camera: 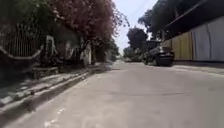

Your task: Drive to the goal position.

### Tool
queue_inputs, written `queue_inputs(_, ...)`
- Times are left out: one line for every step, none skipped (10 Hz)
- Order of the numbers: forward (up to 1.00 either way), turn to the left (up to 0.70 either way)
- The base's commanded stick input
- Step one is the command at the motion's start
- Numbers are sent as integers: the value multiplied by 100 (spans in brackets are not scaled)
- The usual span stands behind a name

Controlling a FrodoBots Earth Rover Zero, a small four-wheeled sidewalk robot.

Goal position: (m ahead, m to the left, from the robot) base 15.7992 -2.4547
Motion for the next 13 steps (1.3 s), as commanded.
queue_inputs(100,-38)
queue_inputs(100,-38)
queue_inputs(100,-38)
queue_inputs(100,-38)
queue_inputs(100,-22)
queue_inputs(100,2)
queue_inputs(100,2)
queue_inputs(100,2)
queue_inputs(100,2)
queue_inputs(100,2)
queue_inputs(100,2)
queue_inputs(100,2)
queue_inputs(100,2)
